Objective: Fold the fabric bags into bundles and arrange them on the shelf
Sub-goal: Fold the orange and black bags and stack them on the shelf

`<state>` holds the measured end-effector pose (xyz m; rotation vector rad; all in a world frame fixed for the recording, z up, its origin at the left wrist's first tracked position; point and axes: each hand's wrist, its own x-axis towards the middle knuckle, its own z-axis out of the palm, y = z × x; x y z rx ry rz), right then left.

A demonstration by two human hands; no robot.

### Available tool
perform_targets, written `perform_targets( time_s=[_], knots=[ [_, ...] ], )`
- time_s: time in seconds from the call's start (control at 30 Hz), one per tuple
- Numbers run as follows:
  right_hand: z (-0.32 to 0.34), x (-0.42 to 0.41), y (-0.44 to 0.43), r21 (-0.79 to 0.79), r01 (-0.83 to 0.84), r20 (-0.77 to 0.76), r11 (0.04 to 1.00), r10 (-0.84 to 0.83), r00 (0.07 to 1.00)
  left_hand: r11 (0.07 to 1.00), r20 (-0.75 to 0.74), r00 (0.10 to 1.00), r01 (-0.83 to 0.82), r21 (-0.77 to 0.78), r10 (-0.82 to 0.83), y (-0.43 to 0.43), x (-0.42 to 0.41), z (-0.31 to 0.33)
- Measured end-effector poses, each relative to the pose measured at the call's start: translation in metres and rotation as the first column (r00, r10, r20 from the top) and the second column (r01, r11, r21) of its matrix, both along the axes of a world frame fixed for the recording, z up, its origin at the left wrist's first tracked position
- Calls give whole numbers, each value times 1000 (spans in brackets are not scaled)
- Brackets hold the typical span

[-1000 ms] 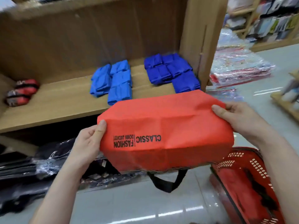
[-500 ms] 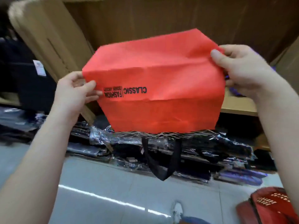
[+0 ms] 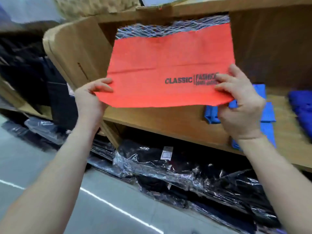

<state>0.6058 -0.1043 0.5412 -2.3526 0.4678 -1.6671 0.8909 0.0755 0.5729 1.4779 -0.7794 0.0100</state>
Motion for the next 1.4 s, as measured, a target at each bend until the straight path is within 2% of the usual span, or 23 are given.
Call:
perform_targets(
  time_s=[0.07, 0.1, 0.13, 0.17, 0.23, 0.3, 0.37, 0.47, 0.57, 0.63, 0.73, 0.83, 0.9, 0.97, 1.0, 1.07, 1.1, 1.13, 1.17, 1.27, 1.33, 1.4],
  knots=[
    [-37, 14, -5, 33, 68, -268, 997, -56, 962, 972, 160, 986, -77, 223, 42, -9, 22, -23],
    [-53, 22, -6, 40, 111, -428, 993, -83, 900, 915, 286, 958, -131, 383, 17, -13, 32, -35],
    [-67, 30, -5, 57, 151, -590, 987, -89, 803, 821, 377, 925, -179, 542, -47, -17, 42, -50],
    [-78, 38, -3, 89, 183, -723, 979, -63, 688, 711, 404, 906, -204, 673, -123, -20, 51, -63],
    [-93, 48, 3, 199, 181, -849, 963, 77, 522, 523, 330, 906, -152, 839, -266, -23, 64, -90],
    [-100, 54, 6, 288, 162, -869, 944, 186, 458, 427, 200, 907, -25, 904, -370, -21, 74, -108],
    [-104, 58, 6, 306, 172, -863, 936, 197, 465, 434, 170, 895, 28, 901, -412, -19, 86, -115],
    [-107, 59, 4, 367, 208, -833, 907, 221, 507, 528, 185, 872, 95, 844, -453, -16, 107, -119],
    [-106, 58, 12, 579, 207, -639, 788, 282, 716, 622, 176, 909, 107, 776, -377, -11, 122, -124],
    [-102, 61, 19, 684, 262, -522, 681, 206, 828, 685, 184, 919, 116, 720, -349, -9, 125, -128],
    [-101, 71, 28, 721, 374, -444, 584, -25, 896, 728, 247, 902, 99, 678, -353, -7, 130, -136],
    [-106, 86, 36, 672, 479, -439, 565, -218, 872, 707, 337, 869, 21, 707, -363, -9, 132, -143],
    [-112, 93, 38, 586, 568, -502, 578, -290, 814, 743, 375, 850, 28, 668, -369, -13, 135, -142],
    [-114, 95, 39, 514, 596, -531, 616, -317, 786, 760, 459, 752, 85, 645, -473, -18, 140, -139],
    [-113, 95, 40, 507, 582, -528, 636, -304, 793, 717, 479, 655, 142, 682, -585, -21, 144, -140],
    [-113, 94, 38, 474, 537, -543, 698, -249, 802, 555, 421, 468, 195, 809, -777, -24, 148, -143],
    [-114, 93, 37, 410, 526, -581, 745, -231, 781, 489, 386, 417, 171, 856, -823, -24, 149, -145],
    [-115, 92, 37, 340, 516, -637, 786, -210, 741, 461, 374, 397, 149, 875, -838, -25, 151, -148],
    [-117, 90, 37, 298, 515, -699, 804, -184, 692, 452, 363, 407, 145, 880, -838, -26, 152, -147],
    [-115, 81, 41, 317, 529, -824, 787, -48, 565, 474, 350, 445, 204, 856, -824, -34, 161, -143],
    [-110, 73, 39, 328, 468, -818, 821, -1, 575, 494, 333, 470, 275, 825, -818, -35, 167, -141],
    [-106, 65, 32, 396, 398, -757, 828, 48, 652, 493, 241, 549, 375, 785, -801, -36, 170, -133]
  ],
)
